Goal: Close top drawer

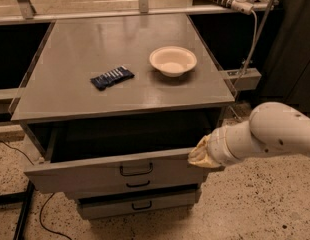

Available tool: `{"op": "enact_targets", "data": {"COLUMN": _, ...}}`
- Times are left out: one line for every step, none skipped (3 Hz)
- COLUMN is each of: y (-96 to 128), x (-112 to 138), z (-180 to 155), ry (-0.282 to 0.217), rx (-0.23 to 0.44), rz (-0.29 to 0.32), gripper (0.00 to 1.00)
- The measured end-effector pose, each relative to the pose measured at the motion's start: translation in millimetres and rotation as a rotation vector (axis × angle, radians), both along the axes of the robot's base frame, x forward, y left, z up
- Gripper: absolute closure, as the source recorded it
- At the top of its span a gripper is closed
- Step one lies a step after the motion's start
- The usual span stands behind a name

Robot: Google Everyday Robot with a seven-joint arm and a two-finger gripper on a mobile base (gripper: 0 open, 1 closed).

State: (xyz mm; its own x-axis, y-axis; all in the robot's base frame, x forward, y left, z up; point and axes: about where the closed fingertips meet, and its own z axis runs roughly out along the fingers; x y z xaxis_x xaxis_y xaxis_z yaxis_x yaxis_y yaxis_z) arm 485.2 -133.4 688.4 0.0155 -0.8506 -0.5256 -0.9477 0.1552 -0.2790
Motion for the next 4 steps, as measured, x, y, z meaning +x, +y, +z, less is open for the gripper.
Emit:
{"op": "enact_targets", "data": {"y": -6.6, "x": 14.6, "z": -2.1, "ry": -0.003, "rx": -0.011, "rz": -0.016, "gripper": 1.0}}
{"op": "enact_targets", "data": {"y": -6.6, "x": 14.5, "z": -2.1, "ry": -0.003, "rx": -0.011, "rz": -0.016, "gripper": 0.81}}
{"op": "enact_targets", "data": {"y": -6.6, "x": 14.5, "z": -2.1, "ry": -0.003, "rx": -0.011, "rz": -0.016, "gripper": 0.58}}
{"op": "enact_targets", "data": {"y": -6.6, "x": 14.5, "z": -2.1, "ry": -0.003, "rx": -0.011, "rz": -0.016, "gripper": 0.35}}
